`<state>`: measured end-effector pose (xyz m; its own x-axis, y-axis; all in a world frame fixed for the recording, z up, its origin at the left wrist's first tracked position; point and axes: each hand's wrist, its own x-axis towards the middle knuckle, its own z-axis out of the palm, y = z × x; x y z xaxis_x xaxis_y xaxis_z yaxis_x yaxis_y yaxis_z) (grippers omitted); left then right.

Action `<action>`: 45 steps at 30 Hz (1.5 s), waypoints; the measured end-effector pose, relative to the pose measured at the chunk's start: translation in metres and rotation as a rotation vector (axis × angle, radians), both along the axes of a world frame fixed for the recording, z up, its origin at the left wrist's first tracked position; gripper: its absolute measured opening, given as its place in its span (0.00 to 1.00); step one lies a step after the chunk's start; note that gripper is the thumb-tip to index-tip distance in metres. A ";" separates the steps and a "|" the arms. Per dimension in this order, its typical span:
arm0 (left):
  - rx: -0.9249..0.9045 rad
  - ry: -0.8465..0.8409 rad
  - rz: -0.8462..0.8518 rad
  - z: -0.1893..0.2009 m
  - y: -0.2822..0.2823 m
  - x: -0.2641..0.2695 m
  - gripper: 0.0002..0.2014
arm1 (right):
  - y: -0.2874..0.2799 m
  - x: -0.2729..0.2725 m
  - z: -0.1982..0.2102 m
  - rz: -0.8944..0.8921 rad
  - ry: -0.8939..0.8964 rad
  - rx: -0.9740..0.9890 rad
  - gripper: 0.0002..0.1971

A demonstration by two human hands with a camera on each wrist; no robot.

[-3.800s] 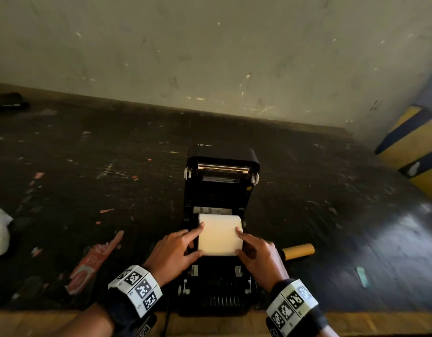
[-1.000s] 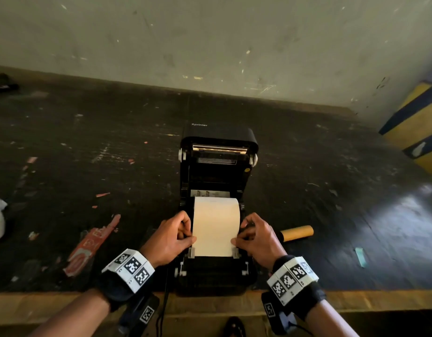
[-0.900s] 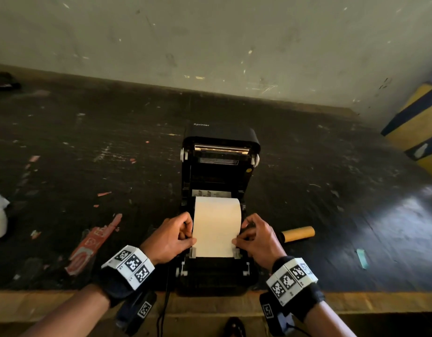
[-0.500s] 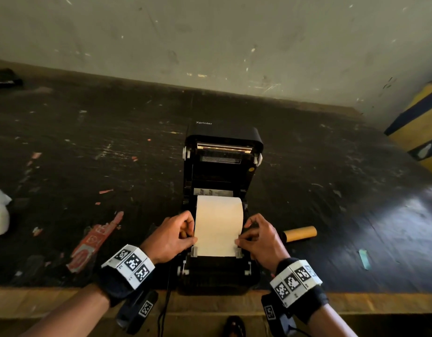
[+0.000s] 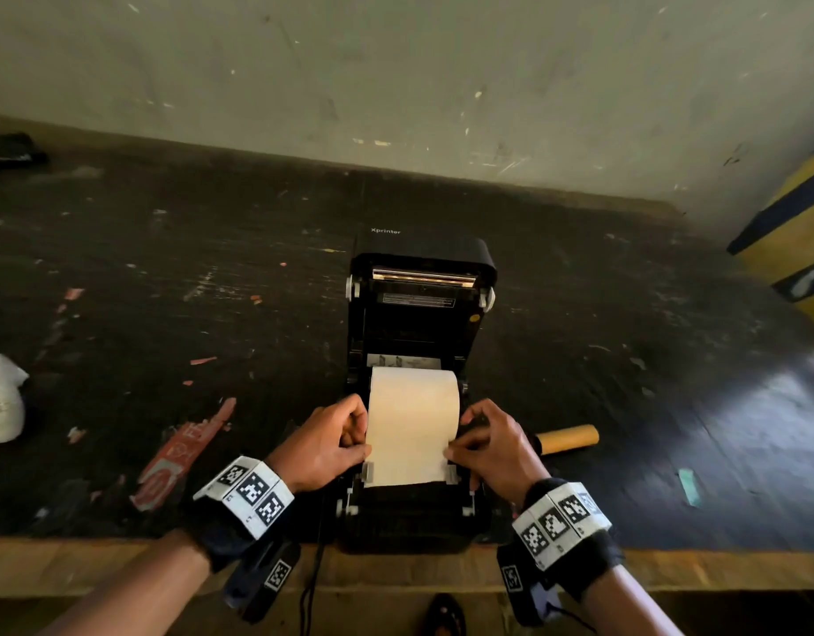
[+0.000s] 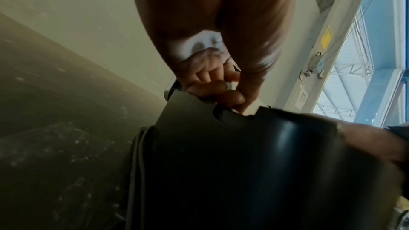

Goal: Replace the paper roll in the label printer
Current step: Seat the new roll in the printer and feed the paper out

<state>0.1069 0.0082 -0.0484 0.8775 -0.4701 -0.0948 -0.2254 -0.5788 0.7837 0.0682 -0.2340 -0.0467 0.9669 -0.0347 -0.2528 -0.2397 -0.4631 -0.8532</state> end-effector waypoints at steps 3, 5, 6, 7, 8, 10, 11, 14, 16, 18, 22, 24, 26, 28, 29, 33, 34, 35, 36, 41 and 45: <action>-0.003 -0.015 0.010 -0.002 0.001 0.000 0.10 | 0.001 -0.003 -0.003 -0.006 0.000 0.016 0.18; -0.031 -0.023 0.051 -0.004 0.000 -0.001 0.10 | 0.002 -0.004 -0.004 -0.007 -0.003 0.011 0.18; -0.041 -0.030 0.066 -0.004 0.000 -0.002 0.10 | 0.002 -0.005 -0.003 -0.010 -0.008 0.008 0.18; -0.038 -0.037 0.073 -0.005 -0.001 -0.002 0.10 | 0.002 -0.005 -0.002 -0.016 -0.016 0.009 0.18; -0.024 -0.039 0.071 -0.004 -0.001 -0.002 0.10 | 0.002 -0.005 -0.002 -0.028 -0.026 0.018 0.19; 0.005 -0.021 0.039 -0.002 -0.001 -0.001 0.11 | 0.002 -0.004 0.000 -0.060 -0.036 0.051 0.20; 0.015 -0.008 0.019 -0.001 0.000 -0.001 0.11 | 0.003 -0.004 0.000 -0.070 -0.031 0.060 0.20; 0.022 0.001 -0.013 0.000 0.002 -0.001 0.10 | 0.008 -0.004 0.001 -0.076 -0.025 0.023 0.20; 0.007 0.000 -0.006 0.000 0.004 -0.001 0.10 | 0.010 -0.004 0.000 -0.061 -0.008 -0.014 0.20; -0.013 0.012 -0.016 0.001 0.004 0.000 0.10 | 0.009 -0.004 0.000 -0.049 0.005 -0.014 0.21; -0.020 -0.023 0.000 0.000 0.001 0.000 0.10 | 0.004 -0.006 -0.001 -0.060 -0.002 -0.011 0.21; -0.028 -0.035 0.028 -0.002 -0.001 -0.002 0.10 | 0.004 -0.006 0.001 -0.080 -0.016 0.019 0.22; -0.012 -0.029 0.007 -0.002 -0.002 -0.003 0.10 | 0.004 -0.005 0.004 -0.090 -0.022 0.041 0.23; 0.002 -0.006 -0.026 0.000 -0.001 -0.003 0.10 | 0.007 -0.004 0.004 -0.087 -0.021 0.032 0.24; -0.003 -0.006 -0.029 0.001 0.000 -0.002 0.10 | 0.008 -0.004 0.004 -0.083 -0.017 0.022 0.24; -0.077 -0.061 0.041 -0.003 0.004 -0.003 0.10 | 0.009 -0.007 0.000 -0.064 0.015 -0.014 0.28; -0.097 -0.060 0.048 -0.003 0.003 -0.003 0.10 | 0.008 -0.009 0.000 -0.061 0.011 -0.015 0.31; -0.104 -0.058 0.045 -0.004 0.003 -0.003 0.09 | 0.007 -0.010 0.001 -0.059 -0.001 -0.015 0.34; -0.093 -0.058 0.033 -0.004 0.002 -0.003 0.09 | 0.007 -0.011 0.002 -0.061 -0.017 -0.017 0.38; -0.044 -0.046 -0.028 -0.004 0.002 -0.003 0.11 | 0.010 -0.009 -0.003 -0.027 -0.119 -0.119 0.48; -0.140 -0.059 0.041 -0.006 0.004 -0.005 0.13 | 0.007 -0.010 -0.010 -0.004 -0.120 -0.150 0.49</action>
<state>0.1020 0.0121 -0.0543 0.8984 -0.4386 0.0215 -0.2519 -0.4745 0.8435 0.0583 -0.2265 -0.0564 0.9896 -0.0669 -0.1277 -0.1425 -0.5870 -0.7969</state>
